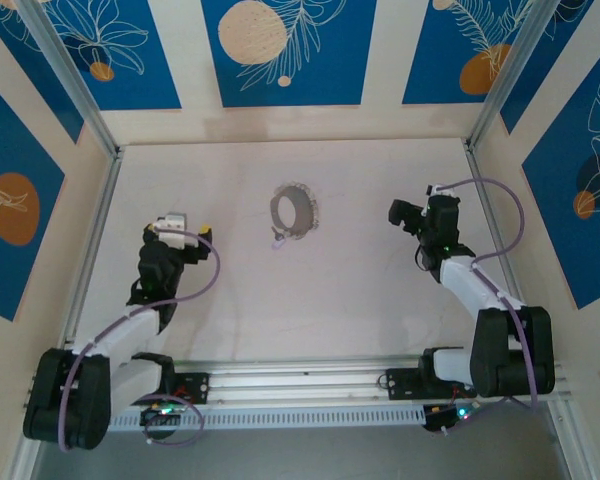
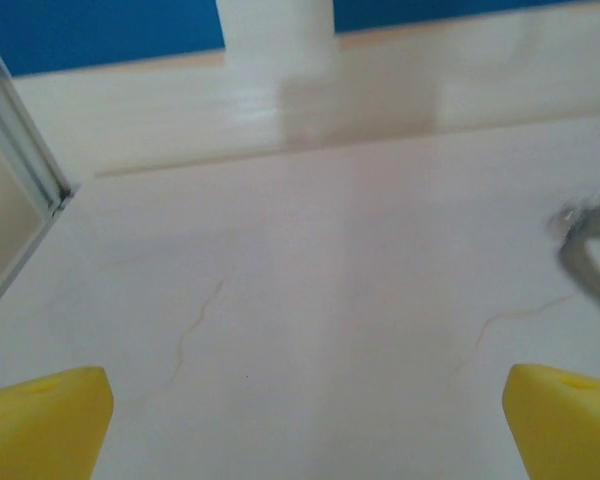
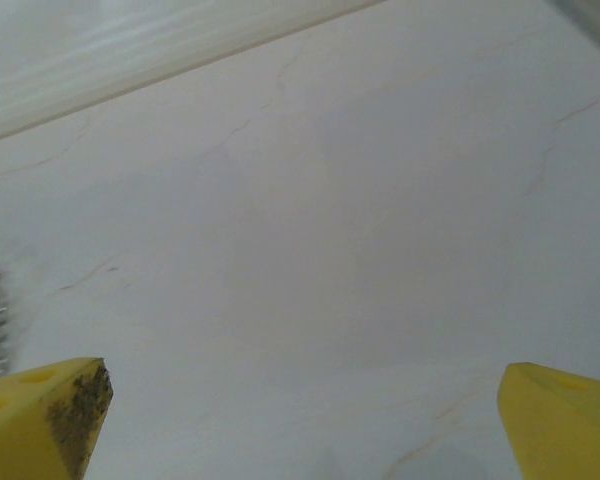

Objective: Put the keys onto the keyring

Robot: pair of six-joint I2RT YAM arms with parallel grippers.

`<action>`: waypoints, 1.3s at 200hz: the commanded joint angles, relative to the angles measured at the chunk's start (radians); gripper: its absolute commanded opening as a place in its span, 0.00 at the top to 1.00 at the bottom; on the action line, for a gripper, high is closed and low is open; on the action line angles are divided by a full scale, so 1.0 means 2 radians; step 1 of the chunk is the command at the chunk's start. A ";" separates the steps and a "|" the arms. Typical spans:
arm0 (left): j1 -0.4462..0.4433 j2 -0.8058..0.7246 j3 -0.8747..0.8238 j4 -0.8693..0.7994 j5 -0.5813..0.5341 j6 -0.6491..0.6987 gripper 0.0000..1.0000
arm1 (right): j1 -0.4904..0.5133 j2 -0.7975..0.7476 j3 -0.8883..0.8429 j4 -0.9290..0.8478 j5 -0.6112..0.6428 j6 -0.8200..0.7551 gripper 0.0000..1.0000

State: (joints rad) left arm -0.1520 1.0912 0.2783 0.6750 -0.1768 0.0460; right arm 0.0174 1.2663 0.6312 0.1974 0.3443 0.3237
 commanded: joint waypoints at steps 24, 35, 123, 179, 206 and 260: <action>0.009 0.090 -0.023 0.124 -0.008 0.015 0.00 | -0.009 0.016 -0.047 0.109 0.026 -0.043 0.01; 0.009 0.107 -0.030 0.153 -0.004 0.011 0.00 | -0.007 0.021 -0.065 0.147 0.015 -0.056 0.01; 0.012 0.240 -0.017 0.263 0.023 0.023 0.00 | -0.009 0.092 -0.138 0.329 -0.068 -0.086 0.01; 0.020 0.234 0.038 0.146 0.045 0.021 0.00 | -0.004 0.128 -0.113 0.313 -0.081 -0.098 0.01; 0.033 0.234 0.050 0.124 0.064 0.011 0.00 | -0.001 0.128 -0.116 0.322 -0.077 -0.100 0.01; 0.034 0.234 0.051 0.122 0.065 0.010 0.00 | 0.000 0.131 -0.111 0.314 -0.086 -0.106 0.01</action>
State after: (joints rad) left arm -0.0952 1.5623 0.3660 0.9321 -0.0711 0.0776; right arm 0.0139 1.5242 0.3798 0.8013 0.1970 0.1432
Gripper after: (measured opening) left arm 0.997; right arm 0.992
